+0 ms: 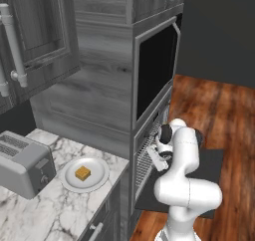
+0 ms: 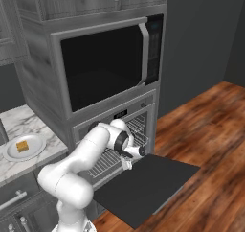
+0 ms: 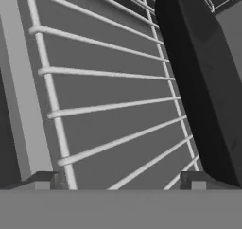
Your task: Take the baked cake out of the oven and place it on the plate for cooling. Then close the oven door.
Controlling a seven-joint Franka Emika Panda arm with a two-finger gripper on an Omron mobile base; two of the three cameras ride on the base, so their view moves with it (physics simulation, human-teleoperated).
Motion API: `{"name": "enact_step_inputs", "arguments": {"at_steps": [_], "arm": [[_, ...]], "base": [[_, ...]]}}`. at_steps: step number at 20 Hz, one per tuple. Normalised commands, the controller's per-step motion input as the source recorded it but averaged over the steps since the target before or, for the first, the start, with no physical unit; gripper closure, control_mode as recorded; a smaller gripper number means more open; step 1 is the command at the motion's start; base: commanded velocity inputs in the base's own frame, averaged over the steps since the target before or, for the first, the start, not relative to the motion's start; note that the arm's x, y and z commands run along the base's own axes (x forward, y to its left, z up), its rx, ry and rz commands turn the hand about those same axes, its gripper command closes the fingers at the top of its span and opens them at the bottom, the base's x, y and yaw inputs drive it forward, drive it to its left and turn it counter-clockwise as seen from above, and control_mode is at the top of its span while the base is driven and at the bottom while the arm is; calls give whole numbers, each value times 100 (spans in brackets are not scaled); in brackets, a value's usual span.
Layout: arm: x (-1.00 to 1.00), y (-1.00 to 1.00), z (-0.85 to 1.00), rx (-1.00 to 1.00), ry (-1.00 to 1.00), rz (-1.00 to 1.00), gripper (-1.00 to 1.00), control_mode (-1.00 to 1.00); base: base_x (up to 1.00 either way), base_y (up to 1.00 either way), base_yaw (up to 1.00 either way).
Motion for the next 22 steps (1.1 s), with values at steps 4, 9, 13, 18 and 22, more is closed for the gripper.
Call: {"name": "enact_step_inputs", "arguments": {"at_steps": [4, 9, 13, 18, 22], "arm": [[-10, -30, 52, 0, 0, 0, -100, -100], [-9, -46, 64, 1, 0, 0, -100, -100], [0, -23, 89, 3, 0, 0, -100, -100], [-2, -22, 93, 1, 0, 0, -100, -100], [43, 11, 28, 0, 0, 0, -100, -100]], "base": [[0, 0, 0], [0, 0, 0], [0, 0, 0], [0, 0, 0], [0, 0, 0]]}}
